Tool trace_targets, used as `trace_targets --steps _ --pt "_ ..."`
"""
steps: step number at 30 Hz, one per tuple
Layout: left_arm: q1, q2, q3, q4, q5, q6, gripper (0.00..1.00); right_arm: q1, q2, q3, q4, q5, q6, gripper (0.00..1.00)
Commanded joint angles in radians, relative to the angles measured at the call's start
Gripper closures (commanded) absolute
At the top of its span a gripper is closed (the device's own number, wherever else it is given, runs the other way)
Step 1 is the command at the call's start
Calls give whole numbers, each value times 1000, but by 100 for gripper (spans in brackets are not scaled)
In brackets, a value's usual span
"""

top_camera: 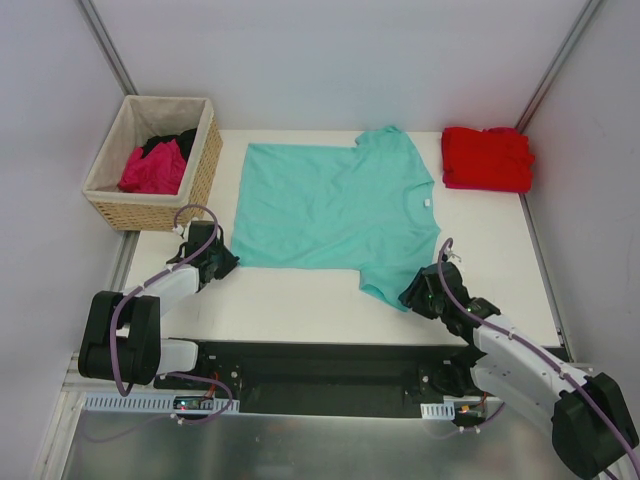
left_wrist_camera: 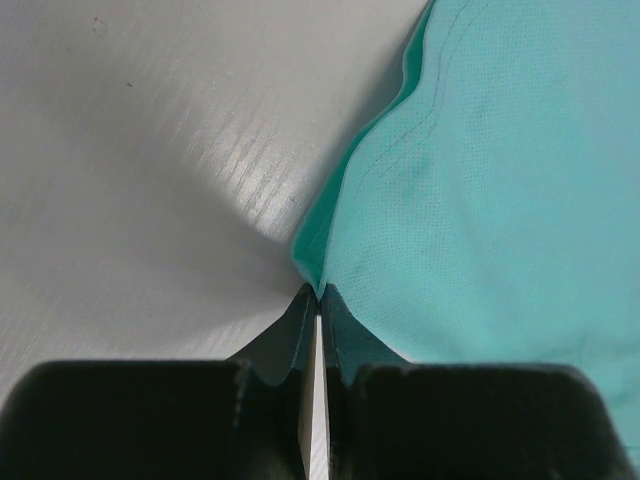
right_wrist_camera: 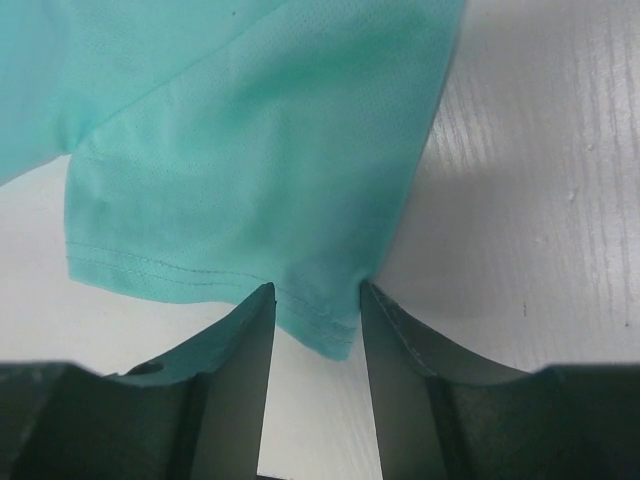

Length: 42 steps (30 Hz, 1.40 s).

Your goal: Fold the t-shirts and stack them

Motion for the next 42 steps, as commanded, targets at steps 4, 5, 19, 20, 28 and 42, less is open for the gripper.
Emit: trace_targets --steps 4,5,19,20,28,42 --pt "13 -14 -22 -35 1 10 100 2 -26 -33 -108 -37 45 59" --pt "13 -11 -22 -34 1 10 100 3 -31 -38 -114 -36 50 59" --pt "15 -16 -24 -34 -2 13 100 54 -7 -42 -103 -13 98 66" --pt "17 -14 -24 -35 -2 15 100 54 -7 -41 -103 -10 98 66" --pt "20 -16 -25 -34 0 21 100 54 23 -29 -102 -2 96 99" --pt "20 -129 54 -101 18 52 100 51 -40 213 -247 174 -56 99"
